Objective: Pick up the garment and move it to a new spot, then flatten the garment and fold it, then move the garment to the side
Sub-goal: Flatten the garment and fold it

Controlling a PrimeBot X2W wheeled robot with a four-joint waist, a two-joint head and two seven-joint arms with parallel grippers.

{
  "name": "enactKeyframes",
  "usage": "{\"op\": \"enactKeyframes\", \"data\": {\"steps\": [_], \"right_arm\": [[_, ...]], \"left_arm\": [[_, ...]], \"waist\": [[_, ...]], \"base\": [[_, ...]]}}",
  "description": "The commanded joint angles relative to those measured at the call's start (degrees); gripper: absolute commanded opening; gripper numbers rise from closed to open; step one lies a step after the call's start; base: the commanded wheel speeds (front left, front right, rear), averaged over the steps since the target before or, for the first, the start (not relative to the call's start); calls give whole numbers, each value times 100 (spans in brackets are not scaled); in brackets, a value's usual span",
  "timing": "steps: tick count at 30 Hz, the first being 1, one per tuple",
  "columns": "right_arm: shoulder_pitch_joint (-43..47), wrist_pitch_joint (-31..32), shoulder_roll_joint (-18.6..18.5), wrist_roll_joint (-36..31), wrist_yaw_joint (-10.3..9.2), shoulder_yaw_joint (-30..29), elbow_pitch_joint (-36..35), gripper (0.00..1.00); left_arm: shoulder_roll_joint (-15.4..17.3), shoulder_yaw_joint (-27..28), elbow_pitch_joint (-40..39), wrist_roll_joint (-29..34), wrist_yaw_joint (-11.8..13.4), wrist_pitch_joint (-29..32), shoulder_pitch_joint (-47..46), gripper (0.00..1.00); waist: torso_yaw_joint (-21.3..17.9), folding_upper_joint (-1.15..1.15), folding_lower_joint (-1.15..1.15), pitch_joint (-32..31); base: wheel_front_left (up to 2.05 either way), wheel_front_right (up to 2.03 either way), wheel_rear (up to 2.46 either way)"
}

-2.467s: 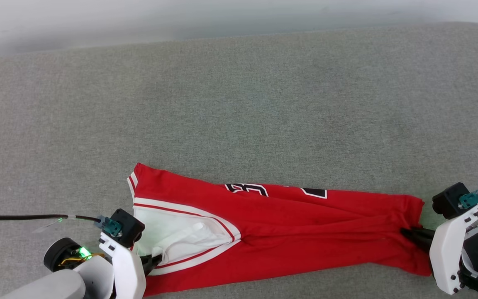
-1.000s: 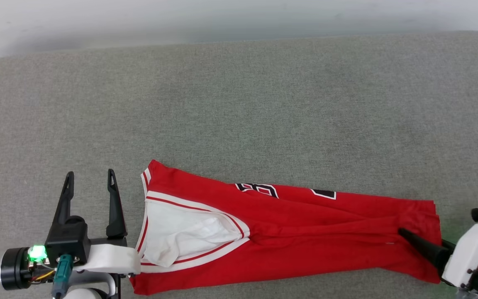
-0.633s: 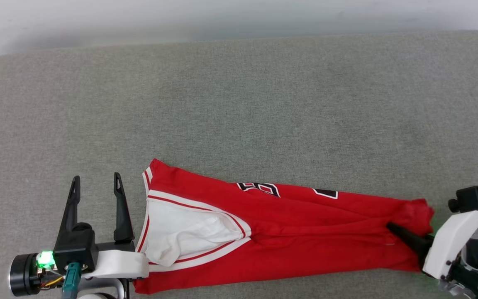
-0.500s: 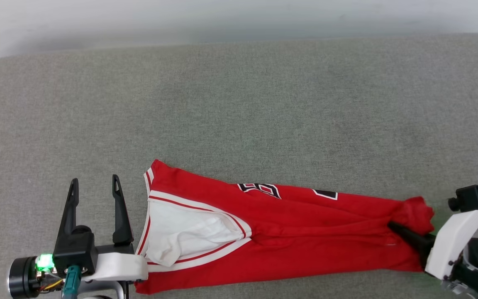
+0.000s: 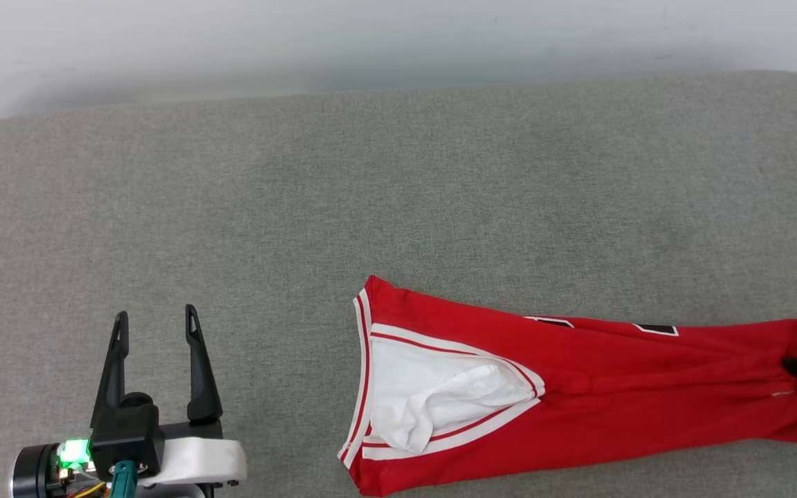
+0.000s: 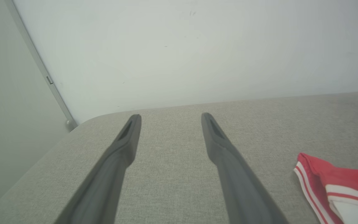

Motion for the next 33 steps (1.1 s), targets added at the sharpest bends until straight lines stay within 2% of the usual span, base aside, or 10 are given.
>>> {"op": "enactKeyframes", "data": {"steps": [1,4,9,14,19,24,33], "right_arm": [[-79,127,-73,29,-3,47,-146,0],[-66,284,-146,74,-3,103,-391,0],[42,605,-184,232,-3,224,-1229,0],[-117,789,73,61,-3,360,-1901,0],[-512,1013,614,-271,-3,579,-2164,0],[-1114,1307,1303,-669,-3,1068,-2121,0],[-2107,1472,2434,-1325,-3,2243,-1418,0]], "left_arm": [[-35,38,-16,50,-43,-12,74,100],[-70,58,-13,95,-85,-12,95,100],[-146,87,-11,138,-155,-12,146,100],[-206,74,-24,175,-236,-12,117,100],[-254,68,-36,198,-289,-12,18,100],[-293,58,-48,234,-325,-12,-45,100],[-338,28,-36,246,-385,-12,-180,100]], "waist": [[-7,0,0,-27],[-11,0,0,-54],[-7,0,0,-93],[36,0,0,-70],[111,0,0,12],[143,0,0,115],[172,0,0,321]], "base": [[0,0,0],[0,0,0],[0,0,0],[0,0,0],[0,0,0],[0,0,0],[0,0,0]]}}
